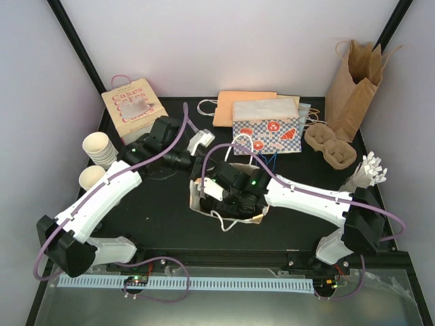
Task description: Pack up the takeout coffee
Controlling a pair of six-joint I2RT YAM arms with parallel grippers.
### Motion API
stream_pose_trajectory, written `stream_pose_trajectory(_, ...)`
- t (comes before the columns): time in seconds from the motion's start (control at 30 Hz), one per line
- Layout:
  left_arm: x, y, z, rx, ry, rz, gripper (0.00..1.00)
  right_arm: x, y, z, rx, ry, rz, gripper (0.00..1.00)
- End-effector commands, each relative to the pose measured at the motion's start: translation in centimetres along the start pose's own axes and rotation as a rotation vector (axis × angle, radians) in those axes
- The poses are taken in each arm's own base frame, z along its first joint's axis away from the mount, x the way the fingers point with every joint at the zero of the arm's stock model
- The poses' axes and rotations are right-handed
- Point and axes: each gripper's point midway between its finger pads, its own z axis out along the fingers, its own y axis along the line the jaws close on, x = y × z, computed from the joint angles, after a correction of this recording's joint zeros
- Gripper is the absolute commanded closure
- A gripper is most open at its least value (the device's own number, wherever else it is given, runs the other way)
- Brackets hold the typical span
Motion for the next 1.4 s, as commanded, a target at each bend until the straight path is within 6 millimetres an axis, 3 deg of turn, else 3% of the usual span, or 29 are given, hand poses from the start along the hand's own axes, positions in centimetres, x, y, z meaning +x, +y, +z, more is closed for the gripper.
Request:
stream_pose_trajectory(0.0, -2.5, -0.6, -0.6, 0.028, -0.040, 0.032, 0.83, 4.4, 0.5, 2.7, -0.072, 0.152, 0.027, 0.35)
stream_pose_trajectory(0.27, -6.3, 0.0, -3.6, -0.079, -0.200, 0.100, 0.49, 4.9, -0.1, 2.6, -0.093, 0.139, 0.061, 0.35)
stream_pose_trajectory(0.47, -7.7, 0.7, -7.2, -0.250, -0.343, 0.168, 0.14, 5.3, -1.5, 2.8, -0.116, 0.151, 0.126, 0.35)
stream_pose_trajectory(0.53, -8.0, 1.0, -8.4, -0.296, -0.378, 0.170, 0.08, 5.4, -2.0, 2.9, -0.113, 0.153, 0.144, 0.35)
stream_pose_trajectory(0.77, -7.6, 1.5, -11.5, -0.422, -0.459, 0.165, 0.01, 6.3, -3.4, 3.5, -0.112, 0.183, 0.205, 0.35)
stream_pose_trajectory(0.9, -6.4, 3.1, -12.3, -0.505, -0.468, 0.075, 0.01, 6.6, -3.9, 3.6, -0.125, 0.187, 0.245, 0.35)
stream_pose_trajectory(1.37, 3.2, 9.5, -10.0, -0.642, -0.340, -0.200, 0.01, 7.9, -4.9, 3.0, -0.045, 0.271, 0.291, 0.39)
